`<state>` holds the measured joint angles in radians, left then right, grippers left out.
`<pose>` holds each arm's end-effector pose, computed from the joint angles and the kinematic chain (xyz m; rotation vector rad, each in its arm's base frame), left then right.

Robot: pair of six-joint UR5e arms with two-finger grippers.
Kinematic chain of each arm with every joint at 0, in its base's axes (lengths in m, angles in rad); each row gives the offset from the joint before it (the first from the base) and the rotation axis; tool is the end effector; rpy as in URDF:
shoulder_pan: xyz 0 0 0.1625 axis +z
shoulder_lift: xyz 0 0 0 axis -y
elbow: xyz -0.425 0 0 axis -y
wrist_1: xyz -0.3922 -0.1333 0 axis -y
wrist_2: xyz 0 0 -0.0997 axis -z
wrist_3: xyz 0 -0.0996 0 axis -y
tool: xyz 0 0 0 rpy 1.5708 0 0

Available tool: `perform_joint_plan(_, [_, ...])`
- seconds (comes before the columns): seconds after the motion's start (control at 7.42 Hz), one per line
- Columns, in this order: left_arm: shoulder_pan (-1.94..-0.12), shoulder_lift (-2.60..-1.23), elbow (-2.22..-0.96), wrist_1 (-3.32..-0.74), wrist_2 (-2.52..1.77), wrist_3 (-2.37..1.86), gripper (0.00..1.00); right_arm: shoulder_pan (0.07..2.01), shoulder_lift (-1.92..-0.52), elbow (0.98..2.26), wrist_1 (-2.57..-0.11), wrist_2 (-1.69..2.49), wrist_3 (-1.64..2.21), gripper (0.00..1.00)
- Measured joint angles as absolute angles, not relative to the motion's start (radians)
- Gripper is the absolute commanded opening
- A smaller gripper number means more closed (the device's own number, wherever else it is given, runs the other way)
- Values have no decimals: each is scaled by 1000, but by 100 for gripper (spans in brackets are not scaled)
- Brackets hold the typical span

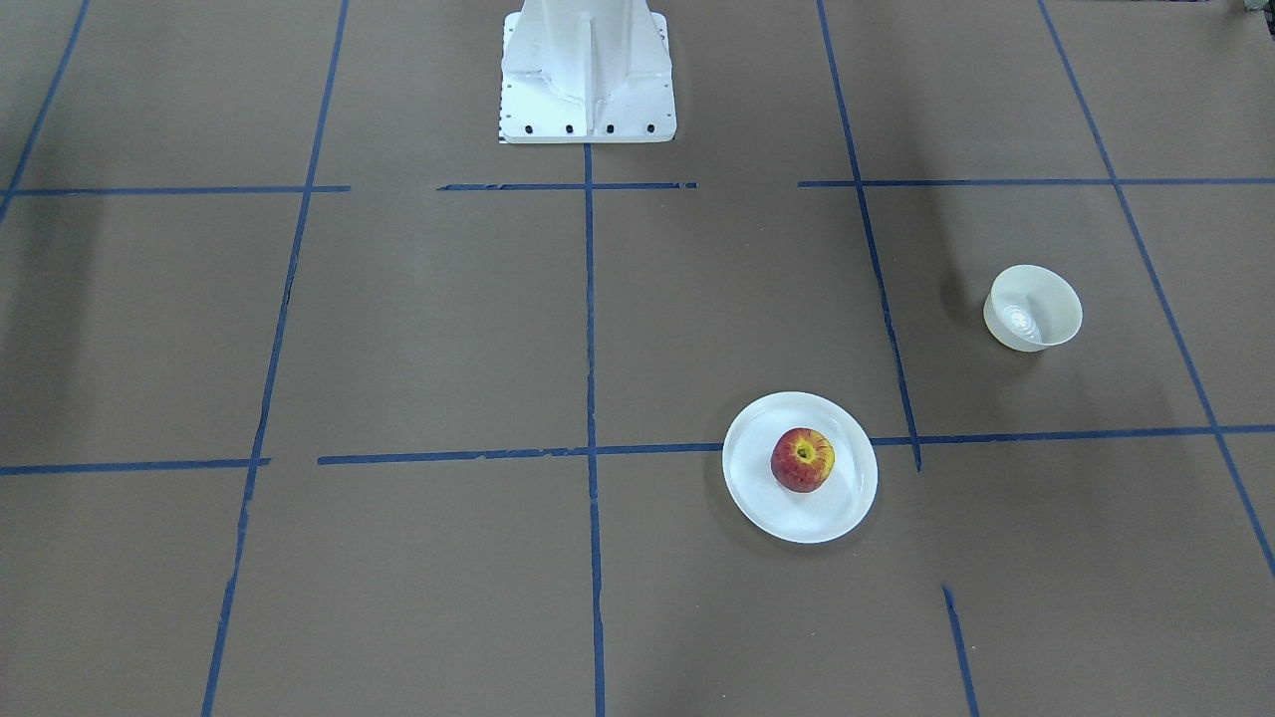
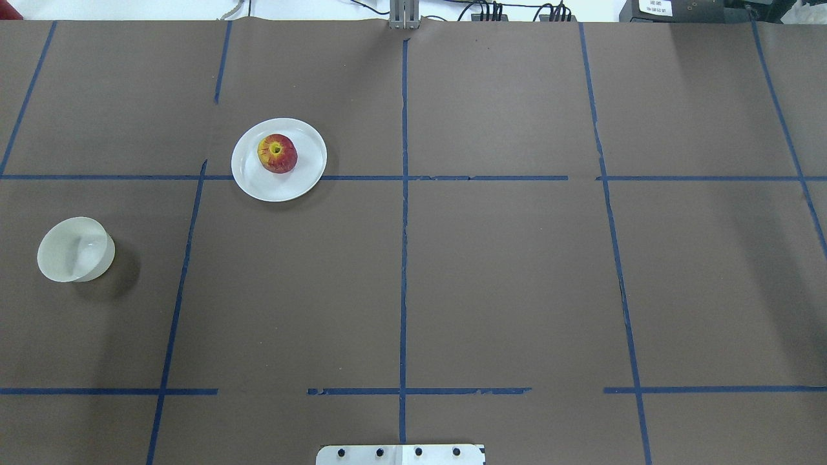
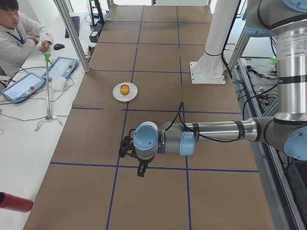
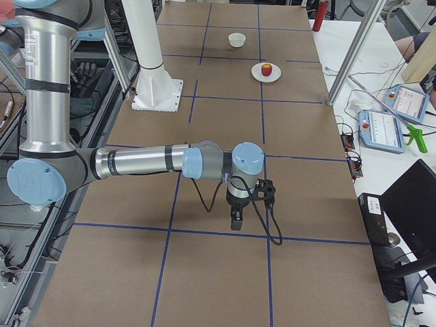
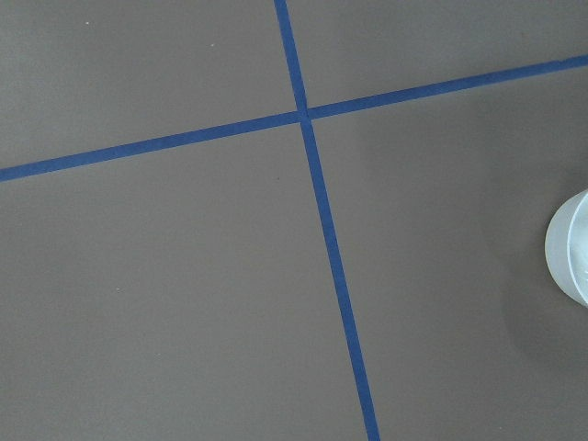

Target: Move apple from plate to bowl

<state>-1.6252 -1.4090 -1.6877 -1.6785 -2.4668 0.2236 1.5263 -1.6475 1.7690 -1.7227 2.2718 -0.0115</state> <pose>-0.0787 -0.4231 0.6554 0.1824 0.8803 0.1858 0.0488 -0.4567 0.6178 -0.0407 -0.7004 -0.0430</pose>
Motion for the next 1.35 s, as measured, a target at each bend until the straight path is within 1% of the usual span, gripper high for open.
perform_joint_plan(0.27, [-1622,-1431,-1711,-1611,-2460,222,100,1526,-1648,1769,-1723,2272,-11,100])
perform_joint_plan(0.54, [-1616,-1488,-1740,-1451,-2399,216,100,1526,-1647,1770,-1723,2272,-11,100])
perform_joint_plan(0.67, [-1616,-1482,-1755,-1431,-2340,216,100,1526,-1647,1770,-1723,2272,-11,100])
perform_joint_plan(0.94, [-1594,-1481,-1782,-1496,-2339,123,100,1526,-1648,1769,-1723,2272,-11,100])
perform_joint_plan(1.21, [-1451,-1498,-1783,-1660,-2377,-139,100,1526,-1648,1769,-1723,2272,-11,100])
perform_joint_plan(1.35, [-1371,-1539,-1781,-1709,-2381,-284,100,1526,-1647,1769,-1723,2272,-11,100])
